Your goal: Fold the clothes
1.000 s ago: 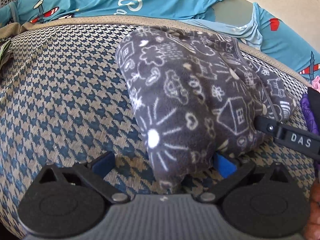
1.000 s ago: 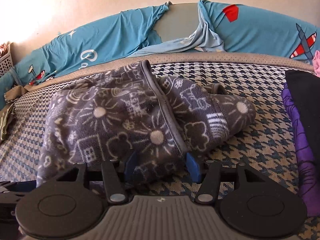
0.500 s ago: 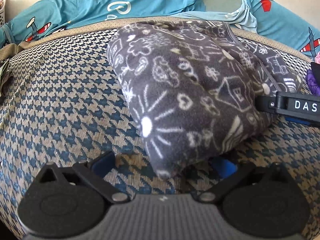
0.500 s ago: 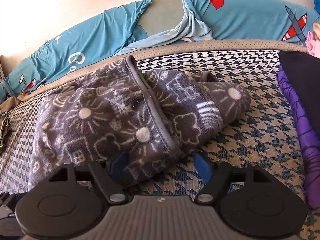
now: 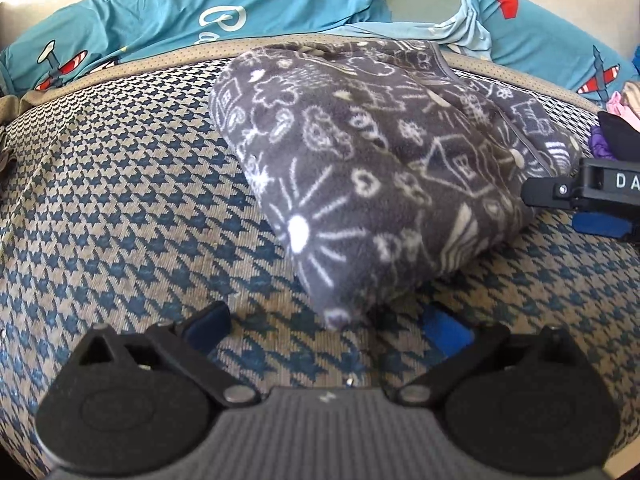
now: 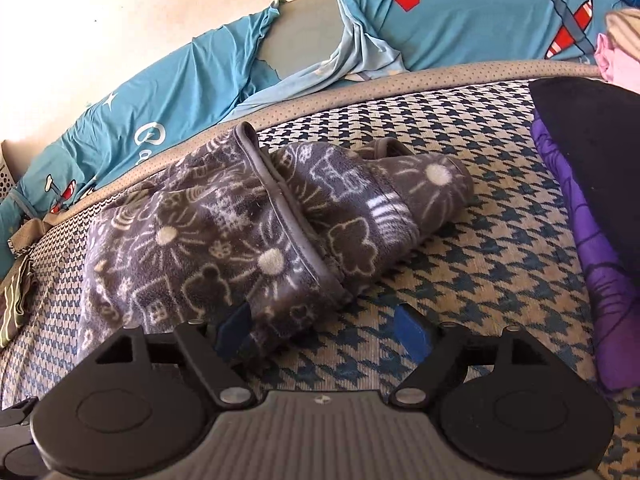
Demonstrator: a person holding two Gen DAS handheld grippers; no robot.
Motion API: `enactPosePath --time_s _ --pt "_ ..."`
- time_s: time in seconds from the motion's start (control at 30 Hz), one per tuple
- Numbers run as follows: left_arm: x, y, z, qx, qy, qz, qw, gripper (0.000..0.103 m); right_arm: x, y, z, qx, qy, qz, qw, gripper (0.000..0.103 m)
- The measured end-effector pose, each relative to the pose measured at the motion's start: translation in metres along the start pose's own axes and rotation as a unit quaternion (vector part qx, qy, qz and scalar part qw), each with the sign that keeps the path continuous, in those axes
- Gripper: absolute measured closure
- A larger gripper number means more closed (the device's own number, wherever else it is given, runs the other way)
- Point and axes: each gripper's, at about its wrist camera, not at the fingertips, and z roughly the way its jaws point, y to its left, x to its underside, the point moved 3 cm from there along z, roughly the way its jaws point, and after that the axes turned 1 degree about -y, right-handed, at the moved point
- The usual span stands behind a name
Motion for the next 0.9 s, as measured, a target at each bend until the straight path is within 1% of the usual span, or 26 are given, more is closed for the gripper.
enactPosePath --time_s 0.2,0.23,0.3,0.37,0.43,0.57,0.67,0.73,0.83,0.9 --pt "0.000 0.006 -0.004 0.013 0.010 0.006 0.9999 0.000 -0.004 -0.007 -0.009 -0.007 -0.005 -0.001 1.000 0.025" --pt "-0.001 0.010 -0.006 0.016 0.009 -0.002 0.9998 0.000 -0.006 -0.009 -0.010 -0.008 -0.005 0.002 1.000 0.025" --pt "-0.004 0.021 -0.010 0.034 0.003 -0.033 0.9989 0.000 -0.010 -0.014 -0.013 -0.012 -0.008 0.009 1.000 0.025" --pt "-0.008 0.033 -0.012 0.057 0.002 -0.066 0.9962 0.000 -0.015 -0.021 -0.016 -0.018 -0.012 0.015 1.000 0.024" --pt "-0.013 0.043 -0.012 0.069 0.005 -0.090 0.9935 0.000 -0.019 -0.028 -0.018 -0.020 -0.017 0.024 0.999 0.024" --pt "-0.021 0.048 -0.011 0.082 0.012 -0.096 0.9920 0.000 -0.025 -0.044 -0.017 -0.013 -0.018 0.047 0.999 0.024" --pt "-0.024 0.047 -0.010 0.097 0.016 -0.097 0.9904 0.000 -0.028 -0.054 -0.011 -0.015 -0.013 0.068 0.997 0.024" --pt "-0.025 0.049 -0.011 0.114 0.017 -0.101 0.9881 0.000 -0.031 -0.058 -0.007 -0.024 -0.012 0.079 0.997 0.024" --pt "-0.025 0.049 -0.014 0.158 0.018 -0.096 0.9825 0.000 -0.034 -0.062 -0.002 -0.035 -0.012 0.092 0.995 0.024" --pt "-0.025 0.048 -0.019 0.180 0.014 -0.090 0.9795 0.000 -0.036 -0.064 0.000 -0.041 -0.012 0.102 0.994 0.024"
